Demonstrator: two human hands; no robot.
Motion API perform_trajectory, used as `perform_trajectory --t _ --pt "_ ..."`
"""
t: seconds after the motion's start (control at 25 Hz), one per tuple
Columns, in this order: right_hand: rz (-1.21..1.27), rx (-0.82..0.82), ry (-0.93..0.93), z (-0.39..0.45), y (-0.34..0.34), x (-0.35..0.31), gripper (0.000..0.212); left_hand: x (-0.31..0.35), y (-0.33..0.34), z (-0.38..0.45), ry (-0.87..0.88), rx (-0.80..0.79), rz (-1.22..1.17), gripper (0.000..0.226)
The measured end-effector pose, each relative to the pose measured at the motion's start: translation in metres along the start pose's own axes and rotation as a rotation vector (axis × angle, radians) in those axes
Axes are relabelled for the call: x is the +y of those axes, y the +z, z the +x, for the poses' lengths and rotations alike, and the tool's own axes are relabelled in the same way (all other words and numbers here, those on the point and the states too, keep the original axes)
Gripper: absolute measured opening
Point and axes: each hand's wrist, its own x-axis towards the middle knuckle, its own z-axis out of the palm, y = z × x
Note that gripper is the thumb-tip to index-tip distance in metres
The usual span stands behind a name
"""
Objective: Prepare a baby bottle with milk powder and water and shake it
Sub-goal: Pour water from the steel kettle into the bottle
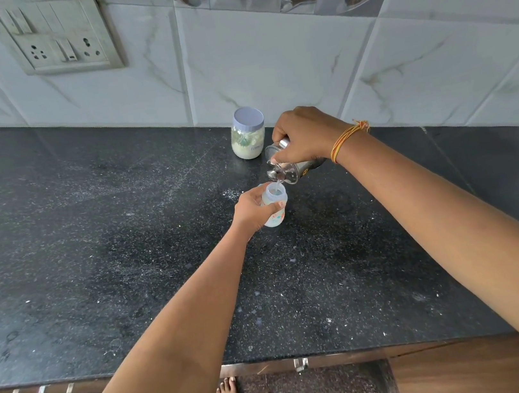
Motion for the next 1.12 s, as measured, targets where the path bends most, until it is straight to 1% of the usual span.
perform_trajectory --t 0.04,0.16,0.24,0.32,0.4,0.44,0.48,0.52,0.6,0.64,0.76,0.84,0.96,1.0,1.08,1.12 --pt "-0.001 -0.017 0.001 -0.0008 -0.0014 -0.0001 0.019 0.0006 -0.0002 -0.0006 -0.002 0.002 0.001 0.060" --pt "0.003 -0.034 0.005 -0.0022 -0.0022 0.0001 0.029 0.0004 -0.0001 -0.0007 -0.006 0.002 0.007 0.060" --pt "-0.003 -0.025 -0.007 -0.0024 -0.0013 -0.0014 0.018 -0.0007 0.0000 0.0006 -0.013 -0.003 0.011 0.062" --pt "-0.005 -0.034 -0.009 -0.0036 -0.0025 -0.0027 0.017 -0.0029 0.0006 0.0026 -0.024 -0.004 0.008 0.066" --pt "-0.013 -0.049 -0.018 -0.0063 -0.0052 -0.0058 0.042 -0.0048 0.0014 0.0047 -0.030 0.001 0.001 0.068" --pt "-0.009 -0.055 -0.016 -0.0066 -0.0060 -0.0062 0.051 -0.0038 0.0020 0.0045 -0.030 0.006 0.003 0.068" --pt "-0.008 -0.050 -0.016 -0.0068 -0.0051 -0.0057 0.052 -0.0039 0.0018 0.0050 -0.031 0.011 0.007 0.068" --pt "-0.009 -0.050 -0.007 -0.0077 -0.0045 -0.0061 0.046 -0.0024 0.0020 0.0045 -0.029 0.013 0.014 0.067" --pt "-0.032 -0.054 0.009 -0.0076 -0.0021 -0.0062 0.022 -0.0012 0.0021 0.0038 -0.024 0.013 0.018 0.064" --pt "-0.029 -0.052 0.005 -0.0074 -0.0015 -0.0060 0.019 -0.0011 0.0020 0.0033 -0.022 0.014 0.018 0.063" --pt "-0.041 -0.047 -0.015 -0.0071 -0.0042 -0.0064 0.037 -0.0011 0.0015 0.0020 -0.025 0.016 0.022 0.064" --pt "-0.054 -0.045 -0.020 -0.0072 -0.0067 -0.0066 0.038 -0.0009 0.0016 0.0017 -0.030 0.018 0.027 0.065" --pt "-0.055 -0.034 -0.025 -0.0063 -0.0075 -0.0058 0.037 0.0002 0.0011 0.0006 -0.028 0.020 0.029 0.064" --pt "-0.053 -0.023 -0.034 -0.0061 -0.0080 -0.0067 0.033 0.0006 0.0010 0.0001 -0.024 0.021 0.028 0.063" --pt "-0.060 0.000 -0.042 -0.0048 -0.0074 -0.0066 0.014 0.0005 0.0010 -0.0002 -0.023 0.020 0.027 0.062" --pt "-0.066 0.009 -0.032 -0.0043 -0.0068 -0.0075 0.025 0.0000 0.0012 0.0002 -0.025 0.020 0.029 0.062"
